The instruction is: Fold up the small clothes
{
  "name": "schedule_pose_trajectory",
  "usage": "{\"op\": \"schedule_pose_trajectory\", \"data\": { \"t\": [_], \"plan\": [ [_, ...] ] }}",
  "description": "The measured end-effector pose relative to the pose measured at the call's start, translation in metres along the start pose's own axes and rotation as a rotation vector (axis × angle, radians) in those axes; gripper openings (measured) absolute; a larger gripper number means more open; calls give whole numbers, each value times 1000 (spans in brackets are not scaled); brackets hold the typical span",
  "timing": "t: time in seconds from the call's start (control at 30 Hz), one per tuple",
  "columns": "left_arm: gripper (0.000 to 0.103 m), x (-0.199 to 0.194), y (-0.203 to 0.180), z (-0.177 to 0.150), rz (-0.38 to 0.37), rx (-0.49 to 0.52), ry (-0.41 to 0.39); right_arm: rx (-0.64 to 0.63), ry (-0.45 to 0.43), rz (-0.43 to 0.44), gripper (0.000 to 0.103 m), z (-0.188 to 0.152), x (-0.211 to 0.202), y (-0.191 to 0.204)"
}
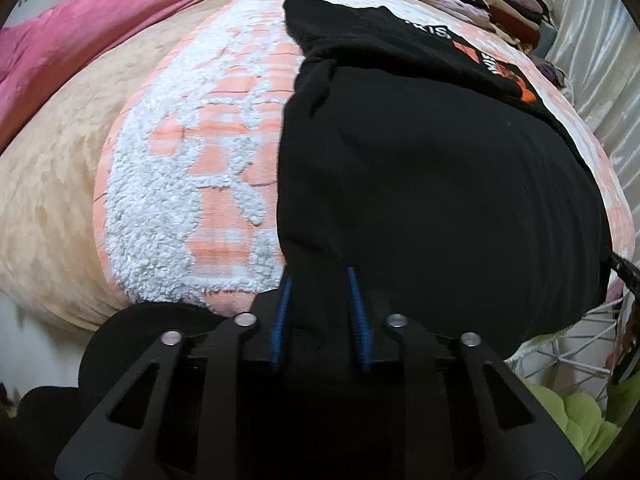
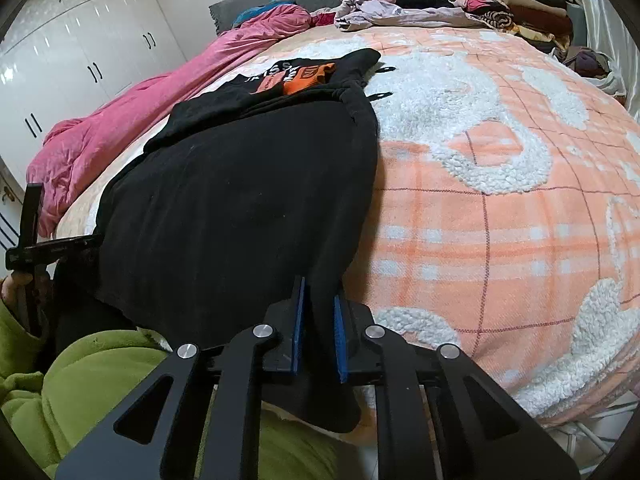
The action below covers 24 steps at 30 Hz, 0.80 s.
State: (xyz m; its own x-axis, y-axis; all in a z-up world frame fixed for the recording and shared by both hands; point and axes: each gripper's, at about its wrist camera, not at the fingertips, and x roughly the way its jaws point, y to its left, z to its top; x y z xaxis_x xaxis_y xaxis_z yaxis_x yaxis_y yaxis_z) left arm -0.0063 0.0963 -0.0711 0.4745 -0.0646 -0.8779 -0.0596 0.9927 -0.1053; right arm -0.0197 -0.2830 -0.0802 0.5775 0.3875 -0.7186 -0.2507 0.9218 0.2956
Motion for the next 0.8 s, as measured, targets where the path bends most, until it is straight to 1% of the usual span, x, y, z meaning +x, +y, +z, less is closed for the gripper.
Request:
{"op": "schedule_pose_trajectory", "data": {
  "t": [0.03, 0.07, 0.17, 0.33, 0.47, 0.63, 0.73, 0.8],
  "plan": [
    [10, 0, 0, 0, 0, 0, 0, 5, -3, 6, 9, 1, -1, -1],
    [8, -1, 1, 0, -3, -1, 0, 11, -7, 15, 9, 1, -2, -2],
    [5, -6, 5, 3, -33, -18, -14, 21, -33, 51, 9, 6, -8, -3],
    [4, -30, 7, 11, -99, -38, -81, -1, -95, 90, 9, 26, -24, 2],
    [4, -42, 8, 24, -154, -60, -116, -9, -150, 106, 9, 47, -31, 4],
    [4, -52, 13, 58, -185, -100, -176, 28, -234, 123, 9, 82, -34, -3],
    [4, -49, 20, 82, -187, -128, -195, 70, -287, 109, 9, 107, -29, -13],
    [4, -44, 24, 99, -198, -153, -202, 100, -306, 104, 9, 122, -23, -18]
  ]
}}
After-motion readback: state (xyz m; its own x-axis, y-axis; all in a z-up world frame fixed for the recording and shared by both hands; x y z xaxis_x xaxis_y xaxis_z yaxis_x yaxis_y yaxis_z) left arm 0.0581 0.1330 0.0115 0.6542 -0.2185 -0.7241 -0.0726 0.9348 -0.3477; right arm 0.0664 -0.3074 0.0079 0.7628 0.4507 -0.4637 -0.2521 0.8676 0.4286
